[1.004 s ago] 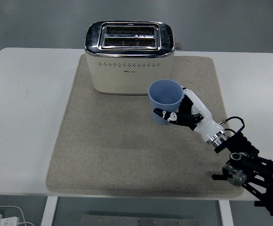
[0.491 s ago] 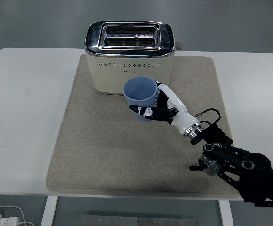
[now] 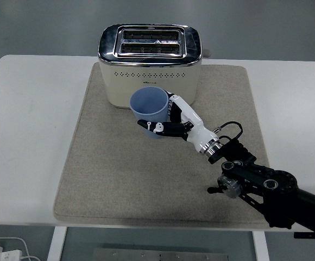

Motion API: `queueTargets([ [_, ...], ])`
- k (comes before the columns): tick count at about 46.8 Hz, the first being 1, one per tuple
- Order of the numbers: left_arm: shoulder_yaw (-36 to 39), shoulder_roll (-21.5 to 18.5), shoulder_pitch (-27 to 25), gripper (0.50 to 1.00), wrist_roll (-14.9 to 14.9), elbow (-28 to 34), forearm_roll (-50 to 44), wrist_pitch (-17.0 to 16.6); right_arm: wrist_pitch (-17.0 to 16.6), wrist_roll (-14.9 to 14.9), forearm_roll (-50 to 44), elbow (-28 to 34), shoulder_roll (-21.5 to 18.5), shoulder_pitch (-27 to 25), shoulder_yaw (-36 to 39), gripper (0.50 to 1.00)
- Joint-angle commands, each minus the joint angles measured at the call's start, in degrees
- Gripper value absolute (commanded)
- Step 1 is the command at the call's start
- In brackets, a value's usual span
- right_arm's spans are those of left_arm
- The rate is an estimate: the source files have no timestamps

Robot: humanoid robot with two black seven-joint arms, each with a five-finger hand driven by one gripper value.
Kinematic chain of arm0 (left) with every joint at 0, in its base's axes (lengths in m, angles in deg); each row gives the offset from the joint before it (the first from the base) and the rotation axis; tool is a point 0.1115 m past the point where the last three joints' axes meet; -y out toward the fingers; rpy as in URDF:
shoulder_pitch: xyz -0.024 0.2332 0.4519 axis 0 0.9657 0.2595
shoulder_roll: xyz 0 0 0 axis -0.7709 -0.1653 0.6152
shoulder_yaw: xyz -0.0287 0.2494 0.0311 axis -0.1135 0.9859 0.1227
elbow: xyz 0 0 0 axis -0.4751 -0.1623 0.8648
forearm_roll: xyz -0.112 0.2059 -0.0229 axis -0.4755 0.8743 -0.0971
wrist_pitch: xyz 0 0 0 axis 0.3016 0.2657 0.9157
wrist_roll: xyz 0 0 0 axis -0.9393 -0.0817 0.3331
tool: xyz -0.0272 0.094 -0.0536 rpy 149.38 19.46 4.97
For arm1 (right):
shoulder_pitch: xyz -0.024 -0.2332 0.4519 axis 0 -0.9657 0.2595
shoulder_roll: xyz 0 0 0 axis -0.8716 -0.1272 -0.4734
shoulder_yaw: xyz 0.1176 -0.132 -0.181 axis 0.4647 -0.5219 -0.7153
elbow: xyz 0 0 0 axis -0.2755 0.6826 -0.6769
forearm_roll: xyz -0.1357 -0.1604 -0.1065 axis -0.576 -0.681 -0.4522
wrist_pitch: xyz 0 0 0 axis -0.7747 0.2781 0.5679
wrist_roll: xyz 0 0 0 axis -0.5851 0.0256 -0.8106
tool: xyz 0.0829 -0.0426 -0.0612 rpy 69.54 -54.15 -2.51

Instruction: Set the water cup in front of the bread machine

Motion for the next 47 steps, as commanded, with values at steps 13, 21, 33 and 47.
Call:
queueTargets([
  [13,-0.05,0.00,0.00,1.000,0.04,-0.01,-0.01,0.08,-0.01,0.00,-0.01,4.68,-2.19,0.51,0.00,0.629],
  [21,-0.05,0.00,0.00,1.000,-0.05,-0.01,-0.01,-0.01,-0.01,0.00,0.08,7.41,-2.19,0.42,0.00,0.631],
  [33,-0.05,0.00,0.00,1.000,0.04,-0.01,-0.01,-0.01,-0.01,0.00,0.08,7.85,-2.19,0.07,0.00,0.666],
  [47,-0.05,0.00,0.09,1.000,-0.05,-0.01,-0.01,-0.01,-0.01,0.00,0.08,7.85,-2.19,-1.16,0.09,0.923],
])
